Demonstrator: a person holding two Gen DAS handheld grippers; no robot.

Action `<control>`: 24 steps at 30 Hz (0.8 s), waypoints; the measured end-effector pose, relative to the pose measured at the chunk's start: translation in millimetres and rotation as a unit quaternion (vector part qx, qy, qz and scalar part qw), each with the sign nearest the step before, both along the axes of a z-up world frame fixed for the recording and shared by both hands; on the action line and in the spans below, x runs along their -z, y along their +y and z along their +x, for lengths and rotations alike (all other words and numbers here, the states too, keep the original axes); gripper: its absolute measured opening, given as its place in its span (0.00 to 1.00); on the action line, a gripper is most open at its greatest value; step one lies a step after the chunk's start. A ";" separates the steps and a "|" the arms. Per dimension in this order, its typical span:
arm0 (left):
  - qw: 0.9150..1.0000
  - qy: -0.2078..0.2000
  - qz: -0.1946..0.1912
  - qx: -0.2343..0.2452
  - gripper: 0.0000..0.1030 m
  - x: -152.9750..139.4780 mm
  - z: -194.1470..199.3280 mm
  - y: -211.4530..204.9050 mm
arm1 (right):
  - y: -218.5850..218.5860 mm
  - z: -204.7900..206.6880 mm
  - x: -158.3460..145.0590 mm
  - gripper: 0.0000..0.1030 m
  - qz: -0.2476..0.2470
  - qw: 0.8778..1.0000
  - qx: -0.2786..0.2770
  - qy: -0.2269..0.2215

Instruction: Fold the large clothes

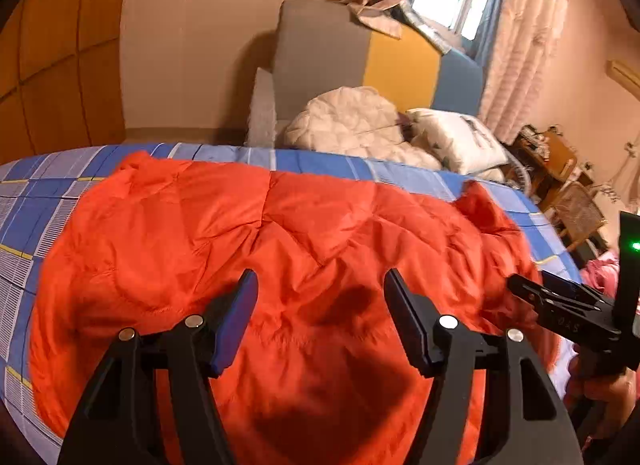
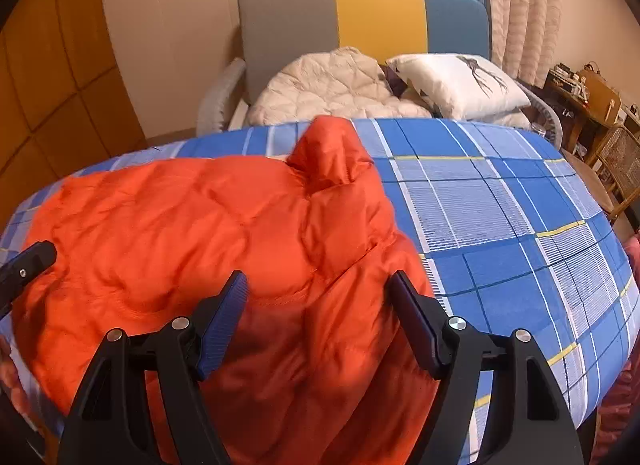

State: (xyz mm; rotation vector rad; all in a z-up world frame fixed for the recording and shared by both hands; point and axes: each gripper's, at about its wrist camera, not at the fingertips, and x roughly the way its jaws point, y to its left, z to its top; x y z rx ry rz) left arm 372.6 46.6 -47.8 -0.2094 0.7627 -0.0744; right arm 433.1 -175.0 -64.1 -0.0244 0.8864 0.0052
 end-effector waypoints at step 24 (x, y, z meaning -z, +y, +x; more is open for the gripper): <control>0.999 0.033 0.043 -0.006 0.62 25.7 41.2 -14.4 | -21.2 19.5 42.6 0.78 0.034 0.999 0.008 0.030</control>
